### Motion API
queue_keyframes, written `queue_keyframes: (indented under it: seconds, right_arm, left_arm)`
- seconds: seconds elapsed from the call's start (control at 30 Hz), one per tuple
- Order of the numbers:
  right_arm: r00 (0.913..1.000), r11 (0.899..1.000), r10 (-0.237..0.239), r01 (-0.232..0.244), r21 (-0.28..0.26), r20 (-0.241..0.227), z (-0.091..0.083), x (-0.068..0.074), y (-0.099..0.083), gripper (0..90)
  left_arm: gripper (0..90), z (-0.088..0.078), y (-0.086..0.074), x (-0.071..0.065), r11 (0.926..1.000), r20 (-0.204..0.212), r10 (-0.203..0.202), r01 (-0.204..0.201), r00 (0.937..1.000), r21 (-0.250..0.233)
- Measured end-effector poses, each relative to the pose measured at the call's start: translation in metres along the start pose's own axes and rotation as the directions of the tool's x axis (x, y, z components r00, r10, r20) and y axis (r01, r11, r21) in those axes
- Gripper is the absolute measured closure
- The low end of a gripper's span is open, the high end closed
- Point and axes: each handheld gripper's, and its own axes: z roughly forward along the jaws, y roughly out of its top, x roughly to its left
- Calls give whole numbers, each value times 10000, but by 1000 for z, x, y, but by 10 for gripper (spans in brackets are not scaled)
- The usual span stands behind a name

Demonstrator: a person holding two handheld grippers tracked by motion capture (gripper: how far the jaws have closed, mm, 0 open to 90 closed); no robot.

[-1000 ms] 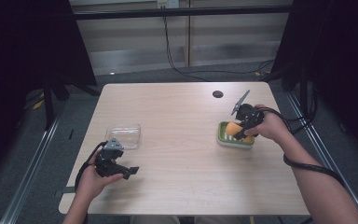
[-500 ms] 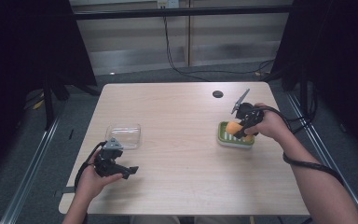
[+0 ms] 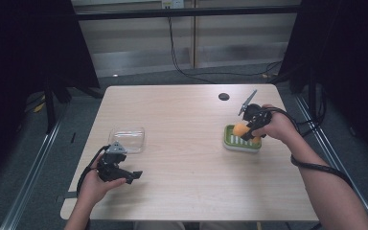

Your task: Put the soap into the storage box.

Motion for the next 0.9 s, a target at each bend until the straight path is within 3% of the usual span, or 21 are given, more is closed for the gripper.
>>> queue_keyframes:
  seconds: [0.67,0.9]
  right_arm:
    - [10000,9999,46,-46,123,-21,6,-7,3,504]
    - [9997,9997,-224,224,117,33,9,-10,6,504]
  left_arm:
    - [65,0,0,1,9999,-27,80,-80,10000,126]
    - [64,0,0,0,9999,-16,70,-70,10000,147]
